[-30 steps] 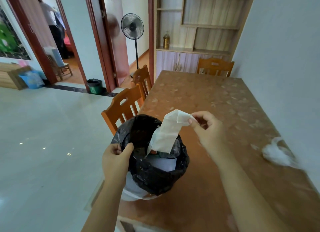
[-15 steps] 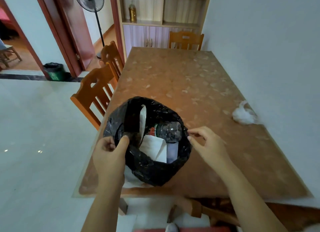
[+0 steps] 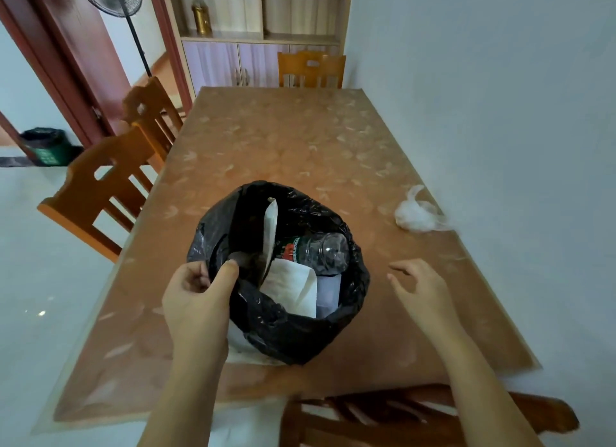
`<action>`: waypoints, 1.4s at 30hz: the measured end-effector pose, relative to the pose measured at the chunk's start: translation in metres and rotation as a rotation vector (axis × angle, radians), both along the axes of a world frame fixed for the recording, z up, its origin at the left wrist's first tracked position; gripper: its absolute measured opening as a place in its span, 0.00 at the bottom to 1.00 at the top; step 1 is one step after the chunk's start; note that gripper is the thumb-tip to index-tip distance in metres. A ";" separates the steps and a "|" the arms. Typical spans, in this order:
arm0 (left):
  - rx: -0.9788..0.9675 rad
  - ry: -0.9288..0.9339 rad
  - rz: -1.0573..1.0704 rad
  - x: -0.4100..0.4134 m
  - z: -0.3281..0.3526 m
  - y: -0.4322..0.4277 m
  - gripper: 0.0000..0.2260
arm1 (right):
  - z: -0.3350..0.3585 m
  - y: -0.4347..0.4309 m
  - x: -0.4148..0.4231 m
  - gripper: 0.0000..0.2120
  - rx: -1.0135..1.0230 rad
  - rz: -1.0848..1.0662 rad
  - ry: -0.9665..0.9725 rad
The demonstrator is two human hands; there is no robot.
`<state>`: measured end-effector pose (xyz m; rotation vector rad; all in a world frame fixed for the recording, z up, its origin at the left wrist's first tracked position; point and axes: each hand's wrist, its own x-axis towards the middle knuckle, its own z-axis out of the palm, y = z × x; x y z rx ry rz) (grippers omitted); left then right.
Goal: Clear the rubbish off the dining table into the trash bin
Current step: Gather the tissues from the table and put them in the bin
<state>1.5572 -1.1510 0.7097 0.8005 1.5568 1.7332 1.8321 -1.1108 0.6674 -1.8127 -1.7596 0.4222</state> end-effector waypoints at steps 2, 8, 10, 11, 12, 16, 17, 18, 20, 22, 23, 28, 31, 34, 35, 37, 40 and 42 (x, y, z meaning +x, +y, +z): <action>-0.005 0.023 0.019 0.026 0.001 0.014 0.17 | -0.004 0.021 0.028 0.10 0.001 -0.001 0.002; -0.043 0.023 0.074 0.108 0.001 0.065 0.20 | -0.018 0.091 0.117 0.10 -0.012 -0.006 0.037; -0.053 0.015 0.092 0.130 -0.001 0.081 0.18 | -0.025 0.114 0.140 0.10 -0.030 -0.011 0.046; -0.055 0.013 0.099 0.140 -0.003 0.089 0.16 | -0.029 0.125 0.150 0.10 -0.039 -0.012 0.057; -0.054 0.013 0.105 0.148 -0.005 0.097 0.15 | -0.033 0.136 0.158 0.10 -0.043 -0.012 0.074; -0.059 0.012 0.120 0.171 -0.012 0.121 0.17 | -0.054 0.179 0.183 0.12 -0.035 -0.032 0.073; -0.069 0.022 0.116 0.175 -0.013 0.126 0.16 | -0.059 0.189 0.188 0.13 -0.052 -0.046 0.051; -0.085 0.034 0.110 0.179 -0.014 0.131 0.14 | -0.064 0.198 0.193 0.13 -0.071 -0.057 0.026; -0.115 0.041 0.103 0.183 -0.014 0.138 0.11 | -0.076 0.213 0.203 0.14 -0.099 -0.074 -0.001; -0.132 0.041 0.118 0.184 -0.015 0.141 0.10 | -0.086 0.224 0.208 0.15 -0.110 -0.095 -0.011; -0.133 0.036 0.131 0.184 -0.016 0.142 0.09 | -0.091 0.229 0.210 0.15 -0.121 -0.108 -0.020; -0.113 0.028 0.171 0.183 -0.022 0.139 0.10 | -0.111 0.245 0.215 0.15 -0.209 -0.121 -0.091; -0.103 0.036 0.191 0.182 -0.022 0.137 0.10 | -0.120 0.247 0.215 0.15 -0.235 -0.127 -0.072; -0.109 0.041 0.213 0.180 -0.022 0.135 0.09 | -0.126 0.245 0.213 0.13 -0.263 -0.159 0.020; -0.111 0.041 0.216 0.179 -0.022 0.134 0.09 | -0.127 0.244 0.212 0.12 -0.268 -0.170 0.065; -0.108 0.032 0.213 0.179 -0.023 0.133 0.09 | -0.127 0.240 0.210 0.08 -0.255 -0.188 0.140; -0.109 0.025 0.194 0.178 -0.023 0.130 0.09 | -0.121 0.232 0.205 0.06 -0.203 -0.189 0.233; -0.113 0.022 0.184 0.176 -0.023 0.127 0.09 | -0.114 0.227 0.201 0.06 -0.170 -0.185 0.283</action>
